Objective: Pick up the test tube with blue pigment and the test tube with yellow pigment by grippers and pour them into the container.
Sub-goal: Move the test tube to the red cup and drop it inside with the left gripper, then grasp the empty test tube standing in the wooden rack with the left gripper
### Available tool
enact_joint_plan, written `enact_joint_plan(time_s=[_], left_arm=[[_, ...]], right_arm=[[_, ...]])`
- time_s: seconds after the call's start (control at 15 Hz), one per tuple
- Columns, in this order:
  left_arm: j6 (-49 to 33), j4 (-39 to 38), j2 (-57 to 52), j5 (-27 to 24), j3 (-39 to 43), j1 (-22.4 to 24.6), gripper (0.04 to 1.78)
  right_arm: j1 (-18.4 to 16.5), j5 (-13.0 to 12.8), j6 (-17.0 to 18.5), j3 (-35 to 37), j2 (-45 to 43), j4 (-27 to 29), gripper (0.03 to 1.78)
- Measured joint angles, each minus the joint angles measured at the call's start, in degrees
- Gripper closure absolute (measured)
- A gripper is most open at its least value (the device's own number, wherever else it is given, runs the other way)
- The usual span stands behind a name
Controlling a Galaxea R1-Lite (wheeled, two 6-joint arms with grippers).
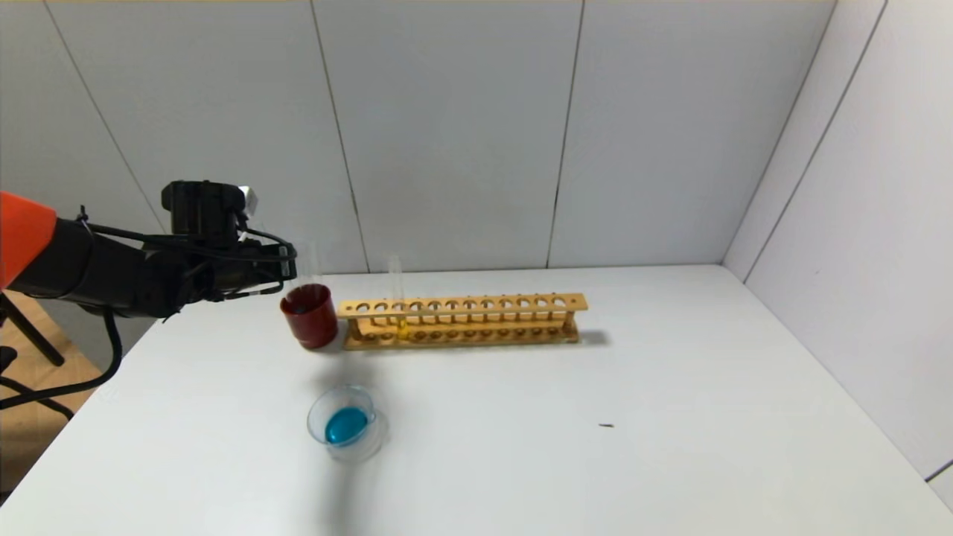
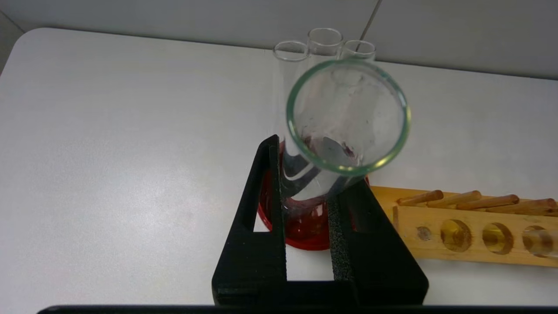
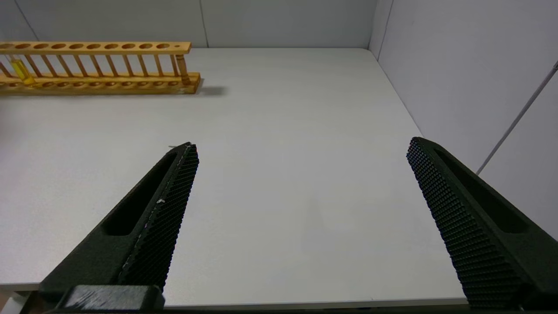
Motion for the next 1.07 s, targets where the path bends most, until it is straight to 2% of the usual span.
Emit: enact_joint_plan(time_s=[0.27,0.4,0.53,0.8,0.93,1.07], left_arm=[[0.05,0.00,0.79,0.05,0.07,-0.04,1.47],[-0.05,-0.04,0.96,0.00,0.07,-0.04,1.36],[0.00,-0.61,1.05,0.02,0.07,-0.11,1.12],[0.11,-1.22,0.88,0.30,0.28,-0.13,0.47],[0.20,-1.16,0.02,0.30,0.28,-0.15,0.24],[0.30,-0.41,-2.01,0.35,0.61,-0.30,0.11]], right_arm=[[0.00,0.02,0.00,0.00,0.00,0.00,0.06],[0.00,0.02,0.00,0.00,0.00,0.00,0.06],[0.00,0.02,0.00,0.00,0.00,0.00,0.06],[0.00,0.02,0.00,0.00,0.00,0.00,0.06],[0.00,0.02,0.00,0.00,0.00,0.00,0.06],[0.00,0.00,0.00,0.00,0.00,0.00,0.06]])
